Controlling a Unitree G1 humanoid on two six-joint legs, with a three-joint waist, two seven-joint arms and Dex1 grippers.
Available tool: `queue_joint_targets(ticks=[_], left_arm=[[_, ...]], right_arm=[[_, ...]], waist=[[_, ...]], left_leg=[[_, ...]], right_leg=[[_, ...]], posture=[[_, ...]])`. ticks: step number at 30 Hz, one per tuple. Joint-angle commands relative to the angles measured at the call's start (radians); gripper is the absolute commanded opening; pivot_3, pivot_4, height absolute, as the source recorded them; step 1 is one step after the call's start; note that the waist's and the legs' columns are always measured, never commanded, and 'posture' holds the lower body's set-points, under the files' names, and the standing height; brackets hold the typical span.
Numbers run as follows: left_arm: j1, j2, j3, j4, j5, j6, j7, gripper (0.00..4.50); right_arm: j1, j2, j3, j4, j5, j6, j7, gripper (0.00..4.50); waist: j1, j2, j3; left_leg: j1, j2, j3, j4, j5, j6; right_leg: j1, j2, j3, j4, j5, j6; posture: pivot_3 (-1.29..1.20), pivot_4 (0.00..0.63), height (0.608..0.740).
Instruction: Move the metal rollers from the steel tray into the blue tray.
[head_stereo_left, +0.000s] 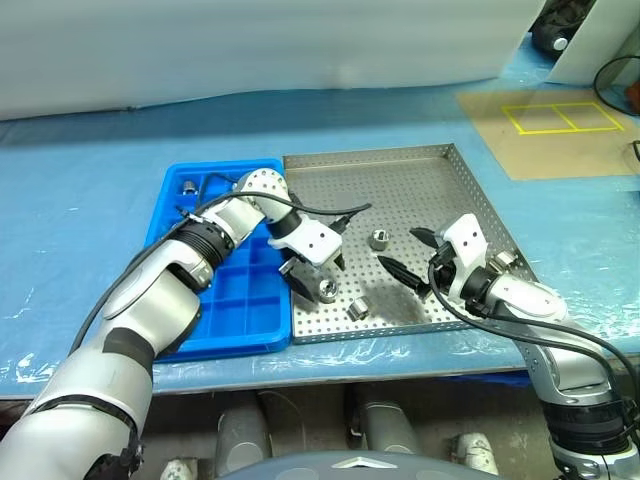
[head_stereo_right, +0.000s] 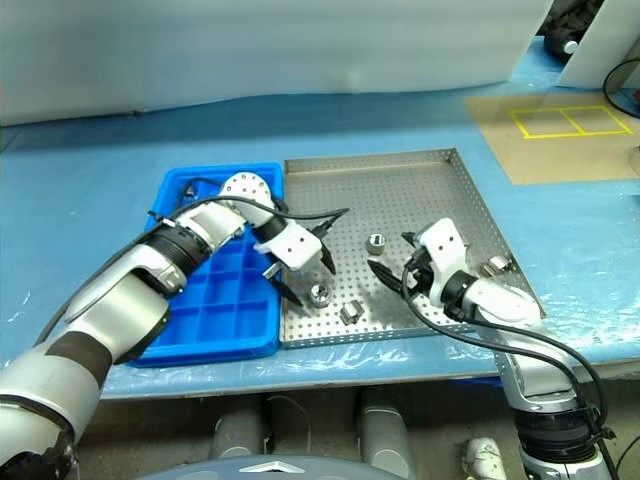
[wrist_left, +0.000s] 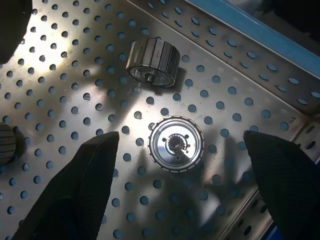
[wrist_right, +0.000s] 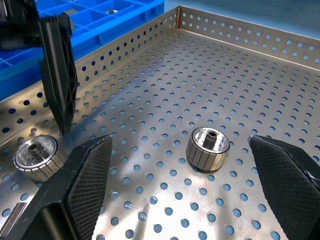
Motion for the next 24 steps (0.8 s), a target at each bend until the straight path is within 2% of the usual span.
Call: queue_joint_targets(ticks=[1, 6, 17, 20, 23, 24], left_arm=[[0.002, -0.026, 0.024, 0.005, 0.039, -0.001, -0.004, 4.24], [0.020, -0.070, 0.054, 0.011, 0.096, 0.026, 0.042, 4.24], [0.031, -0.062, 0.057, 0.061, 0.187, -0.008, 0.043, 4.24], [0.042, -0.062, 0.063, 0.056, 0.184, -0.010, 0.024, 3.61], [0.052, -0.066, 0.073, 0.048, 0.195, -0.004, 0.043, 2.67], [0.053, -0.070, 0.078, 0.050, 0.200, -0.001, 0.053, 2.67]], right_arm=[[0.007, 0.000, -0.010, -0.045, 0.012, -0.020, -0.010, 4.50], [0.026, -0.001, -0.006, -0.058, 0.006, -0.023, -0.017, 4.50], [0.039, -0.005, -0.007, -0.056, 0.001, -0.037, -0.029, 4.50], [0.037, -0.004, -0.005, -0.054, -0.002, -0.039, -0.033, 4.50], [0.035, -0.005, -0.003, -0.051, -0.005, -0.040, -0.035, 4.50], [0.034, -0.005, -0.002, -0.051, -0.005, -0.041, -0.036, 4.50]], waist=[[-0.001, 0.000, 0.000], [-0.002, 0.000, 0.000], [-0.025, 0.000, 0.000], [-0.028, 0.000, 0.000], [-0.028, 0.000, 0.000], [-0.028, 0.000, 0.000]], left_leg=[[0.000, 0.000, 0.000, 0.000, 0.000, 0.000], [0.000, 0.000, 0.001, 0.002, -0.002, 0.003], [-0.001, 0.000, 0.003, 0.007, -0.003, 0.005], [-0.001, 0.000, 0.003, 0.008, -0.004, 0.006], [-0.001, 0.000, 0.003, 0.008, -0.004, 0.006], [-0.001, 0.000, 0.004, 0.008, -0.004, 0.007]], right_leg=[[0.000, 0.000, 0.000, 0.000, 0.000, 0.000], [0.000, 0.000, 0.001, 0.000, 0.000, 0.000], [0.000, 0.000, 0.004, 0.000, 0.001, 0.002], [0.000, 0.000, 0.005, 0.000, 0.001, 0.002], [0.000, 0.000, 0.005, 0.000, 0.001, 0.002], [0.000, 0.000, 0.005, 0.000, 0.001, 0.002]], posture=[[-0.48, 0.150, 0.740], [-0.49, 0.150, 0.740], [-0.49, 0.150, 0.740], [-0.49, 0.150, 0.740], [-0.49, 0.150, 0.740], [-0.49, 0.150, 0.740]])
